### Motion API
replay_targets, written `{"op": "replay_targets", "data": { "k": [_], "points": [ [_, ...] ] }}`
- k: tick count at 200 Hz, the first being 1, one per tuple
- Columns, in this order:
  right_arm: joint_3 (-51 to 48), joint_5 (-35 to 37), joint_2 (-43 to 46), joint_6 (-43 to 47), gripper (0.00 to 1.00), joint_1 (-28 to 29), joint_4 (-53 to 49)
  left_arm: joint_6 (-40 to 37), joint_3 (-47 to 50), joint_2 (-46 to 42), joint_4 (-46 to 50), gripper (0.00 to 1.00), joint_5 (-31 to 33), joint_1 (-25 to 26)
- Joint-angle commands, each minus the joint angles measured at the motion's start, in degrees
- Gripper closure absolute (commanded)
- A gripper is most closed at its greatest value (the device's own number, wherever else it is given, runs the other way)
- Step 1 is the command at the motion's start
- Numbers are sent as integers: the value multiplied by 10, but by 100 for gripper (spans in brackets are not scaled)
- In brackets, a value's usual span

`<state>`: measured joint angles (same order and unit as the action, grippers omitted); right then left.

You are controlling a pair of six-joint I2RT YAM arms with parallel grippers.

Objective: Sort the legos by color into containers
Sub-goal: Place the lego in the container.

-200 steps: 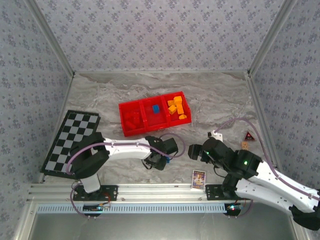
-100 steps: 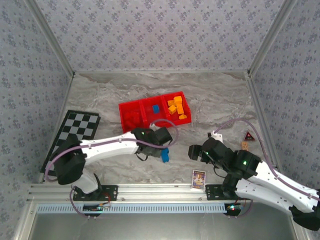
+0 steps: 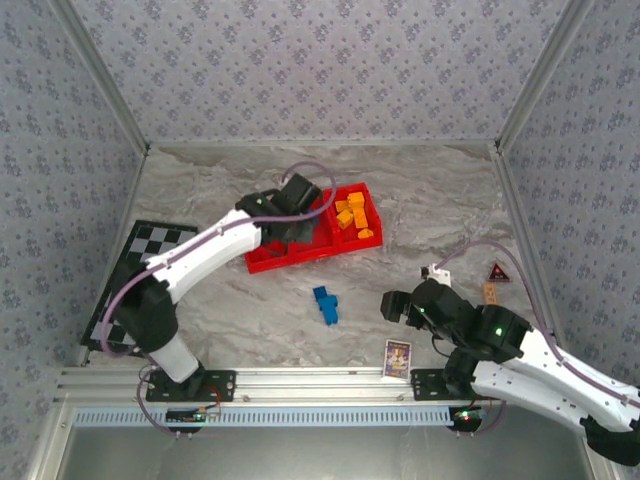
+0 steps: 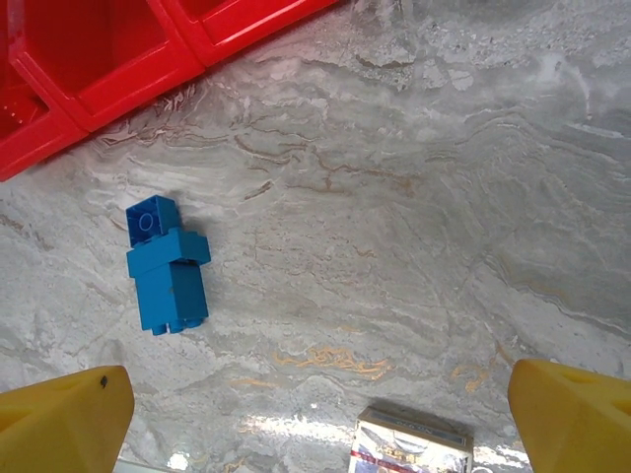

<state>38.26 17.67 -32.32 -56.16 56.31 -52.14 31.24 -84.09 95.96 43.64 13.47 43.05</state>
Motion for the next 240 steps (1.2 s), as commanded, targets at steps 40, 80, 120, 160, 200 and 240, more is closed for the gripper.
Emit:
{"op": "replay_targets", "data": {
  "k": [40, 80, 120, 160, 200, 240],
  "points": [
    [-13, 29, 59, -15, 0, -4, -67, -65, -144, 147, 32, 71, -45, -30],
    [-13, 33, 71, -21, 0, -5, -81, -63, -186, 212, 41, 68, -58, -31],
    [-19, 32, 81, -27, 0, -6, -85, -57, -177, 218, 30, 58, -70, -32],
    [-26, 28, 81, -22, 0, -6, -72, -51, -125, 176, -11, 36, -76, -32],
    [-30, 25, 76, -17, 0, -7, -60, -51, -82, 117, -37, 22, -80, -23],
    [-33, 16, 59, -13, 0, -8, -43, -52, -44, 66, -37, 6, -59, 4]
  ]
}}
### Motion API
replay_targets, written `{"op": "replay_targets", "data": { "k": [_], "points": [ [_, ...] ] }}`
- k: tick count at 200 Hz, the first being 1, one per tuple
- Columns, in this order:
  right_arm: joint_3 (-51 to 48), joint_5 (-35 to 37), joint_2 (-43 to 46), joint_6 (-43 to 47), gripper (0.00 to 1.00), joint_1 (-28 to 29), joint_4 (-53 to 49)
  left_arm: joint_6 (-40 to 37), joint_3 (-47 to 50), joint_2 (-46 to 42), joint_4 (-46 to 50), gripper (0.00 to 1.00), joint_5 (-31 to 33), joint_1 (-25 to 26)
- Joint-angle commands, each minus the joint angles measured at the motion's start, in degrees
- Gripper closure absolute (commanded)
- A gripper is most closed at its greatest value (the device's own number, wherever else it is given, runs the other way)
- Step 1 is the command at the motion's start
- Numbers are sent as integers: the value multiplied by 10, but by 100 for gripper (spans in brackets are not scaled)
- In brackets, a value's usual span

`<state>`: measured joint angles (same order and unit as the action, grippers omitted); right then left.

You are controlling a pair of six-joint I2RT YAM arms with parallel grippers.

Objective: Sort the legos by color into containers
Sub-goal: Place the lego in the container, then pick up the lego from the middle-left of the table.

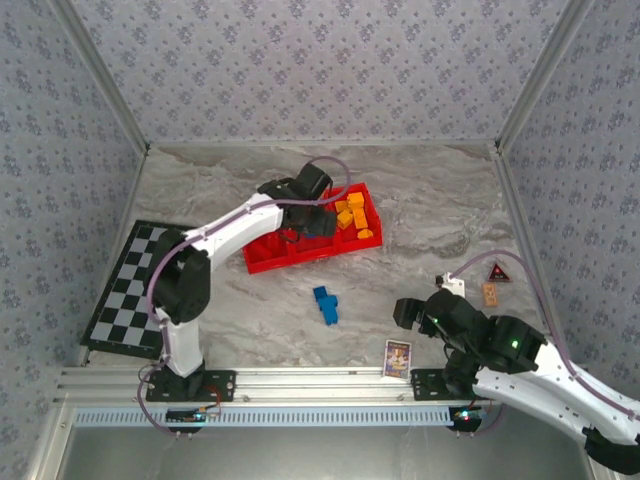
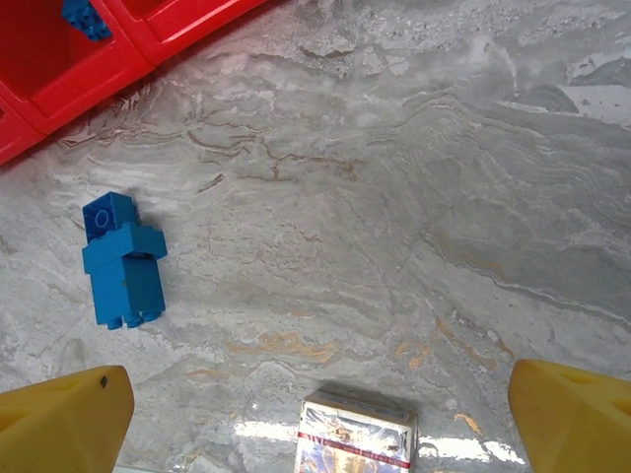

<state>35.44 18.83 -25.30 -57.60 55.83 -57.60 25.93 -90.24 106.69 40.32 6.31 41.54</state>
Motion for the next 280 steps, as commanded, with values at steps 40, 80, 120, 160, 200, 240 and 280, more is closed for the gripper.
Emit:
{"op": "replay_targets", "data": {
  "k": [40, 80, 120, 160, 200, 240, 280],
  "points": [
    [-7, -4, -30, 8, 0, -4, 35, 37, 48, -69, 16, 0, 39, 60],
    [-9, -18, -58, 18, 0, -9, 67, 149, 110, -84, 6, 8, 61, 93],
    [-6, -28, -75, 25, 0, -12, 80, 259, 177, -90, -32, 14, 87, 110],
    [-7, -30, -72, 24, 0, -17, 78, 320, 203, -87, -50, 14, 104, 124],
    [-14, -36, -71, 19, 0, -23, 77, 340, 209, -64, -72, 22, 69, 127],
    [-20, -41, -67, 17, 0, -27, 76, 371, 224, -60, -75, 24, 75, 141],
    [-26, -45, -62, 16, 0, -31, 80, 396, 238, -62, -72, 24, 87, 156]
  ]
}}
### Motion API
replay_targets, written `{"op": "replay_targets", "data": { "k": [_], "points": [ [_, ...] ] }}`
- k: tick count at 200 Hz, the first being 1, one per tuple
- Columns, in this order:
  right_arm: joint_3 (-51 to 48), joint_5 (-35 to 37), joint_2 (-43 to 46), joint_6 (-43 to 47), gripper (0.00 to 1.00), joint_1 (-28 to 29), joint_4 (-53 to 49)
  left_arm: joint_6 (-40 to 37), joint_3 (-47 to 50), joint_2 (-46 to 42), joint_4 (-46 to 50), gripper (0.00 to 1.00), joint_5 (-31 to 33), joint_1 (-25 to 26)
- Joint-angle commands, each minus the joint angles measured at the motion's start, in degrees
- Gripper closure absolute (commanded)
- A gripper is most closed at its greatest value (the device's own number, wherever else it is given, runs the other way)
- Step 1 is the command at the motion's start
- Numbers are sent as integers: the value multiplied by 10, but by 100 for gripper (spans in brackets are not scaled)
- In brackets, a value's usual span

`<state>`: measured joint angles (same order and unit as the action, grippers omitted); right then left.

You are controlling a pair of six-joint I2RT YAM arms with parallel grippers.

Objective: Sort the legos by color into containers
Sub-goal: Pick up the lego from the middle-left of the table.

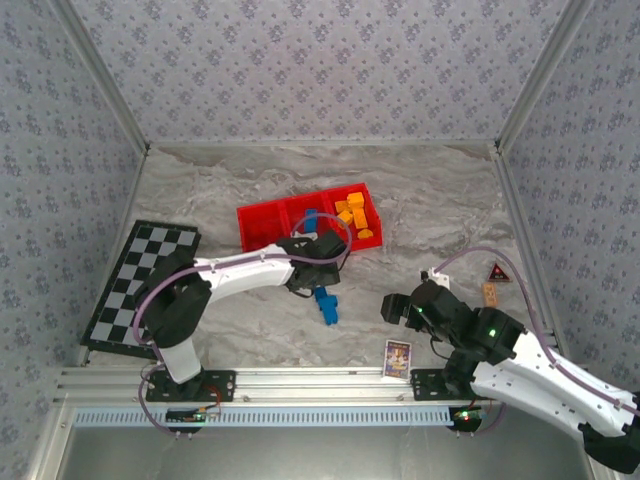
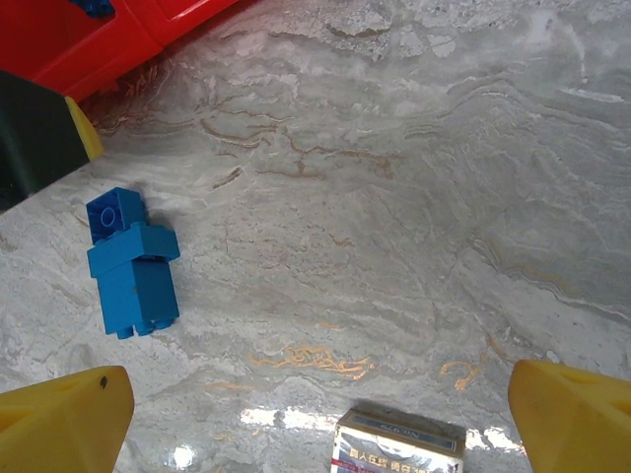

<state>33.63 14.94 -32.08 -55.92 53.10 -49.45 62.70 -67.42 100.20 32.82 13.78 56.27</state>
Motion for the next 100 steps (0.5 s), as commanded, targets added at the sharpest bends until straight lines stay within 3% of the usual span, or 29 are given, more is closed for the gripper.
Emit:
{"op": "replay_targets", "data": {
  "k": [1, 100],
  "points": [
    [-8, -6, 6, -1, 0, -4, -1, 28, 10, 3, 3, 24, 12, 9],
    [-17, -11, 17, -11, 0, -6, -5, 27, 5, 47, -14, 38, -28, 22]
  ]
}}
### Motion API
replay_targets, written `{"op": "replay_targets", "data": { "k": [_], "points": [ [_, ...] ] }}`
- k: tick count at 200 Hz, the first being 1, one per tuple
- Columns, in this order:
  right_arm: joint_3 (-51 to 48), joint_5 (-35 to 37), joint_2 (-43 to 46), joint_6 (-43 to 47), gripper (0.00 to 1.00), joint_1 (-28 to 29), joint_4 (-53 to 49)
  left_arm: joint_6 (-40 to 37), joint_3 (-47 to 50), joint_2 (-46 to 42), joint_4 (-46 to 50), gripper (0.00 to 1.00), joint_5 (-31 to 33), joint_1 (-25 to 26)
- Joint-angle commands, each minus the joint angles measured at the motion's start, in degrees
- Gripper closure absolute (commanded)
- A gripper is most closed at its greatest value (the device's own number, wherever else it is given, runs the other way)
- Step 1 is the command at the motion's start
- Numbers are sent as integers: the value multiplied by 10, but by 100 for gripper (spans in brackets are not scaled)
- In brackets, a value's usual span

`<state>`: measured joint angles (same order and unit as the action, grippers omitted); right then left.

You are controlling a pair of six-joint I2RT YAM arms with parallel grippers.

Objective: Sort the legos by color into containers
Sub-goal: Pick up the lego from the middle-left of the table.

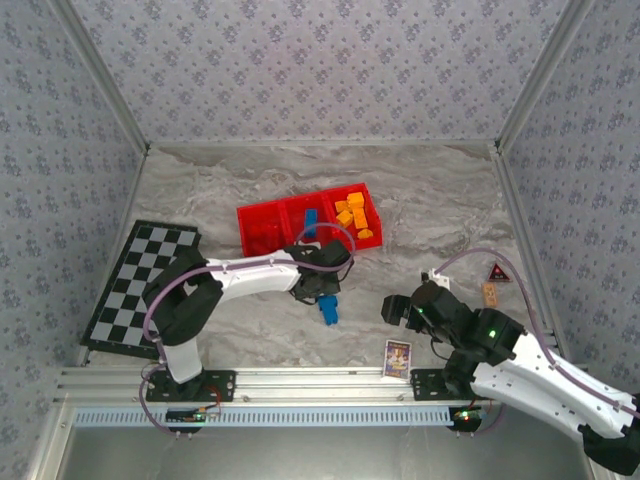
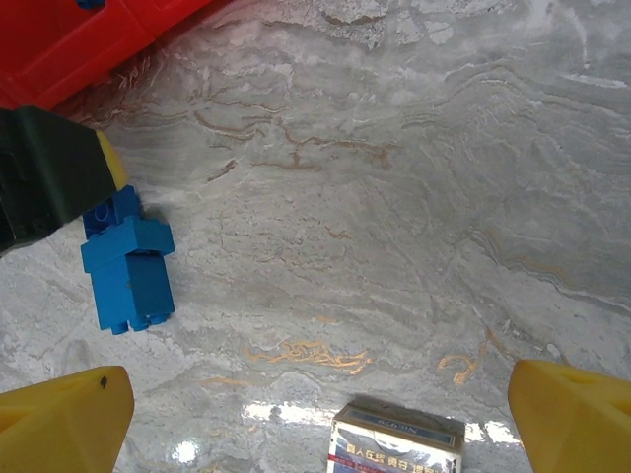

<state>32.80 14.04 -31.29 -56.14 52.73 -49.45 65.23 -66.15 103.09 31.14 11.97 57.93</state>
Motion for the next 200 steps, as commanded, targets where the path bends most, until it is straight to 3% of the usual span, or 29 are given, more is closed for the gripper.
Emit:
{"op": "replay_targets", "data": {
  "k": [1, 62, 150, 200],
  "points": [
    [-9, -2, 8, -10, 0, -3, -5, 1, -8, 18, 3, 38, -10, 5],
    [-11, -2, 11, -11, 0, -4, -7, 1, -9, 36, 3, 41, -14, 7],
    [-13, -1, 17, -16, 0, -6, -12, -36, -31, 47, 6, 67, -13, 6],
    [-12, 1, 17, -16, 0, -7, -12, -74, -54, 12, 16, 70, 21, 5]
  ]
}}
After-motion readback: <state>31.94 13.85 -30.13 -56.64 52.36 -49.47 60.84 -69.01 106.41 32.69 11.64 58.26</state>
